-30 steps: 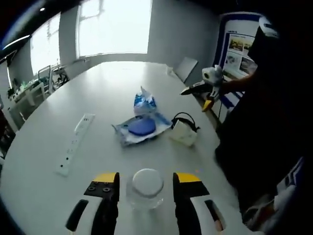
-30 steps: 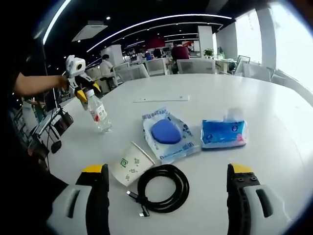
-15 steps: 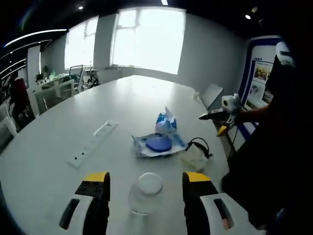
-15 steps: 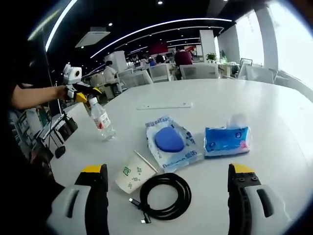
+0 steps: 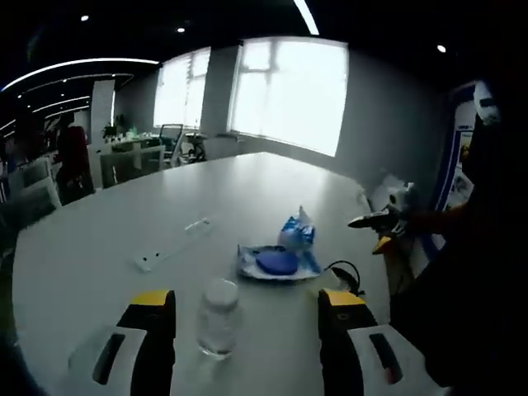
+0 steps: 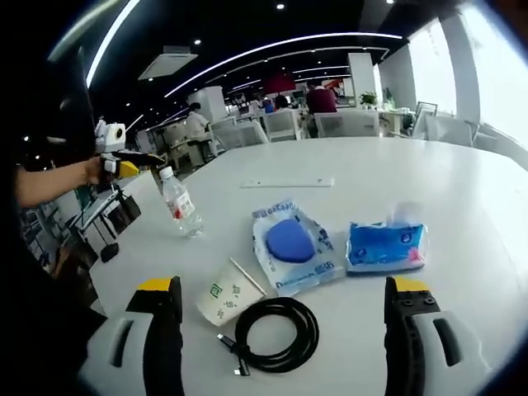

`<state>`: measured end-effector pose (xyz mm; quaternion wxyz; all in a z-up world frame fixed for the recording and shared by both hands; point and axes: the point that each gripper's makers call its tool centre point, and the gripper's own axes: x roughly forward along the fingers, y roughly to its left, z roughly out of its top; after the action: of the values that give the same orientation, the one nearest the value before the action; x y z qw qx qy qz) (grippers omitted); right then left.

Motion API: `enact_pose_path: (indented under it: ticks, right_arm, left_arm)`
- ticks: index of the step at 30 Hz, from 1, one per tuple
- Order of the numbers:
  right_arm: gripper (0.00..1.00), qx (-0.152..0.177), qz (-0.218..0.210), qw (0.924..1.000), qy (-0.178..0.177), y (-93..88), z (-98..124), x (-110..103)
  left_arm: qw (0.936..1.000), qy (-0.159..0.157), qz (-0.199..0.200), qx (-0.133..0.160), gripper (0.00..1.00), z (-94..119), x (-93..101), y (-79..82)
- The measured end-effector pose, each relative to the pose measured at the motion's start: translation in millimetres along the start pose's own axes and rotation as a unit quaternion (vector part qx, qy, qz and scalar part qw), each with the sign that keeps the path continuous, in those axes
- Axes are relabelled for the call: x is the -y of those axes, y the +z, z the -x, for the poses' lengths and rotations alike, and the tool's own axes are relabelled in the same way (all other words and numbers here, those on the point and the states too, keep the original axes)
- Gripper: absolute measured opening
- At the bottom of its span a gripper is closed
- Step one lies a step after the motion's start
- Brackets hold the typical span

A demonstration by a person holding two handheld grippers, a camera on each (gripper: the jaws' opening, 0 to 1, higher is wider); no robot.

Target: Arrange the tabletop items into an orderly group along one side of the table until the central work area is clear of visible clutter.

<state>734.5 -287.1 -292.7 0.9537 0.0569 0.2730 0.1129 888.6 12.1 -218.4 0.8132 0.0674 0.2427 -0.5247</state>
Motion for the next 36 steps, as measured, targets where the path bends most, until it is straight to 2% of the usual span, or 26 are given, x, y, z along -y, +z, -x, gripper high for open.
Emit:
enact_pose_path:
  ticks: [1,5,11,21,25,29,36]
  right_arm:
    - [1.00,-0.001,0.002,1.0000,0.002,0.2,0,0]
    - [1.00,-0.003,0.009,0.9999,0.010,1.9,1,1]
    - [1.00,-0.004,0.016,0.9997,0.020,2.6,3,6]
    - [1.00,-0.003,0.023,0.9992,0.031,3.6,9,16]
    - [1.00,-0.002,0.029,0.9990,0.033,5.0,13,21]
    - [1.00,-0.002,0.030,0.9990,0.033,3.3,15,27]
    - [1.00,-0.008,0.035,0.9988,0.034,2.0,15,35]
  left_arm:
    - [0.9999,0.007,-0.001,0.008,0.71,3,3.5,-1.5]
    - [0.9995,0.025,0.015,0.008,0.72,11,13.3,-11.6]
    - [0.9973,0.057,0.038,0.024,0.75,22,37.8,-25.5]
    - [0.9942,0.085,0.062,0.021,0.80,18,88.1,-47.8]
    - [0.9928,0.094,0.071,0.024,0.82,17,101.8,-54.0]
    - [0.9906,0.109,0.079,0.024,0.84,18,110.8,-58.3]
    - [0.9873,0.130,0.089,0.022,0.89,29,110.0,-69.6]
